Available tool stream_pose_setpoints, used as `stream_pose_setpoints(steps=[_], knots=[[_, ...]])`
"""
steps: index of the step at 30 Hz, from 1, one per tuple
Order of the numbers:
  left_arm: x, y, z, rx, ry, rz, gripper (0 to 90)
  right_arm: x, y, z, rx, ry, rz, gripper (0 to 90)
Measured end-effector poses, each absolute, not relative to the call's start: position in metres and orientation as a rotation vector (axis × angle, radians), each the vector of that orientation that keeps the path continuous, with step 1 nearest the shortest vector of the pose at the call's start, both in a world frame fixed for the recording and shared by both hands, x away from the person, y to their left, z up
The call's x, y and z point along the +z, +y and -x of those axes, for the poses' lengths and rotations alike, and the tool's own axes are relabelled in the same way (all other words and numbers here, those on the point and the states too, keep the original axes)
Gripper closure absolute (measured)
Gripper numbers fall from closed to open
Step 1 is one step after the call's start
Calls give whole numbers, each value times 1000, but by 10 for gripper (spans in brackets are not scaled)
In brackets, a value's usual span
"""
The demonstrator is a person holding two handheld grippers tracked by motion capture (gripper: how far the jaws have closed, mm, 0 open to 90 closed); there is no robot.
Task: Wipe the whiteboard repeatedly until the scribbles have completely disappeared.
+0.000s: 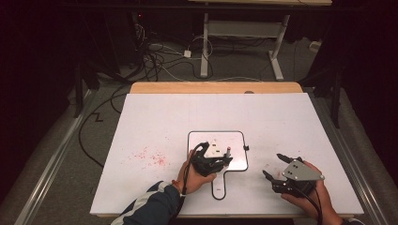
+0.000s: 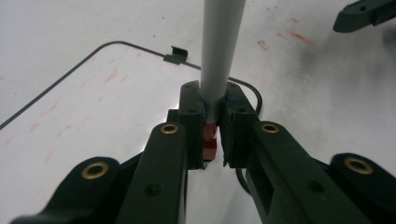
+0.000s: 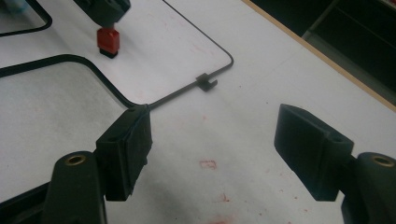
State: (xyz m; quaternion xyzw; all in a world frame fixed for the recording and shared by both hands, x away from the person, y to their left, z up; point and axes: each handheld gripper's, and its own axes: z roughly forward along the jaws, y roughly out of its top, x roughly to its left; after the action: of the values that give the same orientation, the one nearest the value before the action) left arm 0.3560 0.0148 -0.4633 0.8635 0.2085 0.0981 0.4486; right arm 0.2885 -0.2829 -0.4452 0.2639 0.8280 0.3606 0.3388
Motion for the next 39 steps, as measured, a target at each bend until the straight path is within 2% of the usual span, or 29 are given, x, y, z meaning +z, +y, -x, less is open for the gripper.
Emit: stream_pose_setpoints(steps=[10,13,22,26,31,39], knots=[[-463,61,-358,295,618,-2136,786,-445,-284,-287,934,2149,-696,284],[-465,57,-359,288,620,-2115,787,-444,-282,-286,931,2147,-687,284],[-466,1,-350,207,481,-2121,787,-446,-281,-288,930,2157,-681,283],[-465,-17,-346,246,455,-2135,786,-446,-281,-288,930,2157,-680,283],[-462,-12,-346,247,464,-2163,787,-445,-284,-287,928,2149,-684,284],[-459,27,-344,230,512,-2204,787,-445,-285,-285,923,2143,-692,284]])
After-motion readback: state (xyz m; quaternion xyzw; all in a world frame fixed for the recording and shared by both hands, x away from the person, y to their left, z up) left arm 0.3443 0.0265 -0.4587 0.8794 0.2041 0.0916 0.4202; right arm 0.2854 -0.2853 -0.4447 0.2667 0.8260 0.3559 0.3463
